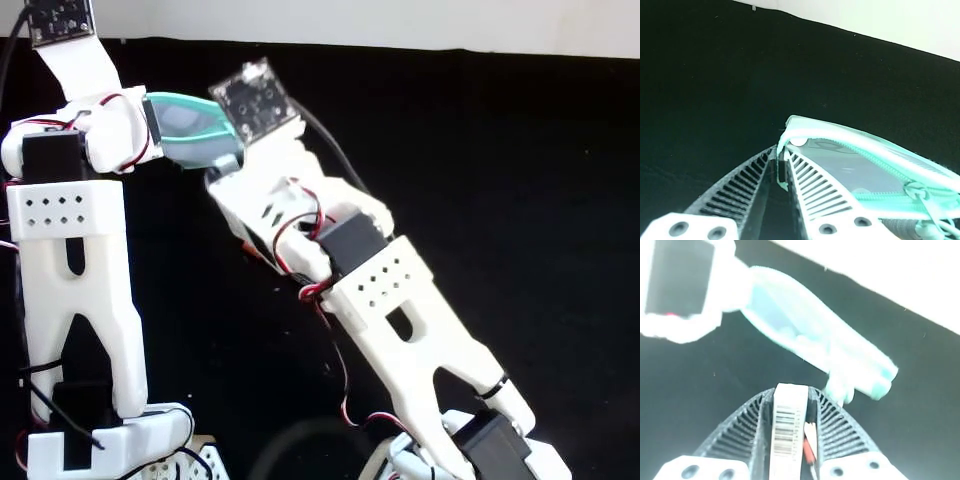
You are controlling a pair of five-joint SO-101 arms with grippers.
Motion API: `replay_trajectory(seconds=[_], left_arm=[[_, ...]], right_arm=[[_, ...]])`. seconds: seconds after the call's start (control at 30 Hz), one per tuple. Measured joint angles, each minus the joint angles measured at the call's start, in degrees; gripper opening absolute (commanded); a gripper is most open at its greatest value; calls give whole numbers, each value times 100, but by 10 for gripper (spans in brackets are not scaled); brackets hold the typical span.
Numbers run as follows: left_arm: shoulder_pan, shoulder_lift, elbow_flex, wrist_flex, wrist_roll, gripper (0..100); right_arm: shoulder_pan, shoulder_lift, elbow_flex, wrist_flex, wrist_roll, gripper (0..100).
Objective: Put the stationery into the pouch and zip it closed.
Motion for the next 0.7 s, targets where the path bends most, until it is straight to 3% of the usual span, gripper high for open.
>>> replay_trajectory(seconds=[0.2,0.57,0.7], left_arm=[[0,0,0,0,0,7],[0,0,0,0,-35,7],[0,0,0,0,-35,7]], right_arm=[[0,387,-976,-79,0,8],[9,1829,-2470,-1125,0,8],[9,2444,-2901,-1415,-352,8]])
